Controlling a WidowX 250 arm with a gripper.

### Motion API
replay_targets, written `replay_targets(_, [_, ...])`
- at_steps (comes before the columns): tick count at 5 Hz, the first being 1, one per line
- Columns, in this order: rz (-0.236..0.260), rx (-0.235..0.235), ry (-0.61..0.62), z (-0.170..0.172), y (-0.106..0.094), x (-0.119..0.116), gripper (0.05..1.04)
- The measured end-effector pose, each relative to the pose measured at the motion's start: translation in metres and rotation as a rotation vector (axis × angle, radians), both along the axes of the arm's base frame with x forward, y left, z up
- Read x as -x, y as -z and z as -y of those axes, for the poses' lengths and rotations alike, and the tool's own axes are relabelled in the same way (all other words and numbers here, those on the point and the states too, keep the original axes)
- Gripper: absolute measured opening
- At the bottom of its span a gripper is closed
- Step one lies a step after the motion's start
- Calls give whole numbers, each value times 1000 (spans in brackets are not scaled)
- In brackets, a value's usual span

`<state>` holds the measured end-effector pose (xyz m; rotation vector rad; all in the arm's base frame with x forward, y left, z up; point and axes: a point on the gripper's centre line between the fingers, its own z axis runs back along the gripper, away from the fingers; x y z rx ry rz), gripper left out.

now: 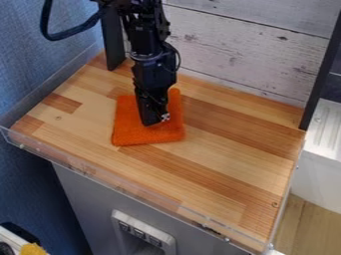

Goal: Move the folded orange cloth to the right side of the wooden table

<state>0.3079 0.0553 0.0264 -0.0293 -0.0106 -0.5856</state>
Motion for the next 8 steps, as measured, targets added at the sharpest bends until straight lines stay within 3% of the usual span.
replay_targets(3, [-34, -12, -70, 6, 14, -12, 59])
replay_targets(5, [-20, -45, -258, 32, 16, -28, 59])
replay_targets(8, [-2, -58, -494, 72, 15, -45, 59])
